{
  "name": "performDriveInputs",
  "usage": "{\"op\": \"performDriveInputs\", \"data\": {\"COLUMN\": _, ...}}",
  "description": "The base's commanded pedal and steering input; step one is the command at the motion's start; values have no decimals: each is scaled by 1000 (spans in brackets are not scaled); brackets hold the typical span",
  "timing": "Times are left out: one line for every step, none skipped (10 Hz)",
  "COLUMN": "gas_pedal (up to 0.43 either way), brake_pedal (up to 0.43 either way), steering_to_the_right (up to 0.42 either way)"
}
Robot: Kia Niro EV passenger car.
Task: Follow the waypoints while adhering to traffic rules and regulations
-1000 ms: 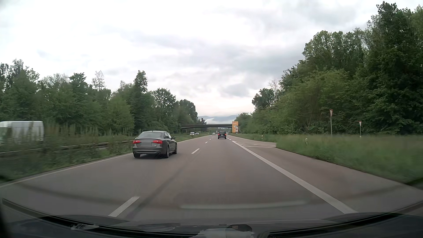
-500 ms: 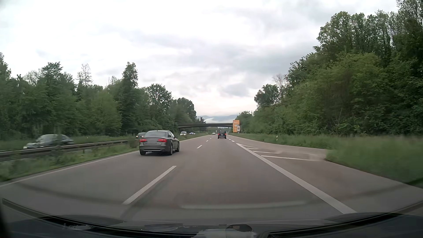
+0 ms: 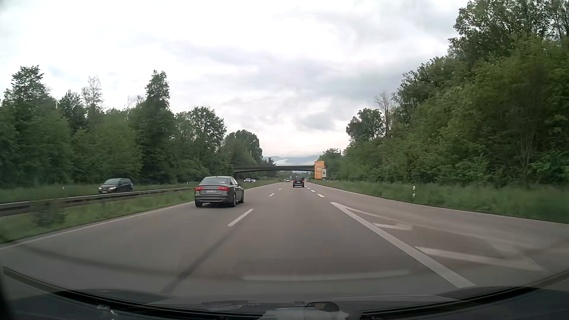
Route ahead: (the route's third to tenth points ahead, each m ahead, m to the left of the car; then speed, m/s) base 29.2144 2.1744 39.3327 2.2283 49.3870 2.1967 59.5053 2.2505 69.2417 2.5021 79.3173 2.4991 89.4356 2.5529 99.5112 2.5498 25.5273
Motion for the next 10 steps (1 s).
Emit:
{"op": "performDriveInputs", "data": {"gas_pedal": 157, "brake_pedal": 0, "steering_to_the_right": 1}}
{"op": "performDriveInputs", "data": {"gas_pedal": 157, "brake_pedal": 0, "steering_to_the_right": 1}}
{"op": "performDriveInputs", "data": {"gas_pedal": 157, "brake_pedal": 0, "steering_to_the_right": 1}}
{"op": "performDriveInputs", "data": {"gas_pedal": 157, "brake_pedal": 0, "steering_to_the_right": 0}}
{"op": "performDriveInputs", "data": {"gas_pedal": 157, "brake_pedal": 0, "steering_to_the_right": 0}}
{"op": "performDriveInputs", "data": {"gas_pedal": 157, "brake_pedal": 0, "steering_to_the_right": 0}}
{"op": "performDriveInputs", "data": {"gas_pedal": 157, "brake_pedal": 0, "steering_to_the_right": 0}}
{"op": "performDriveInputs", "data": {"gas_pedal": 157, "brake_pedal": 0, "steering_to_the_right": 0}}
{"op": "performDriveInputs", "data": {"gas_pedal": 157, "brake_pedal": 0, "steering_to_the_right": 0}}
{"op": "performDriveInputs", "data": {"gas_pedal": 157, "brake_pedal": 0, "steering_to_the_right": 0}}
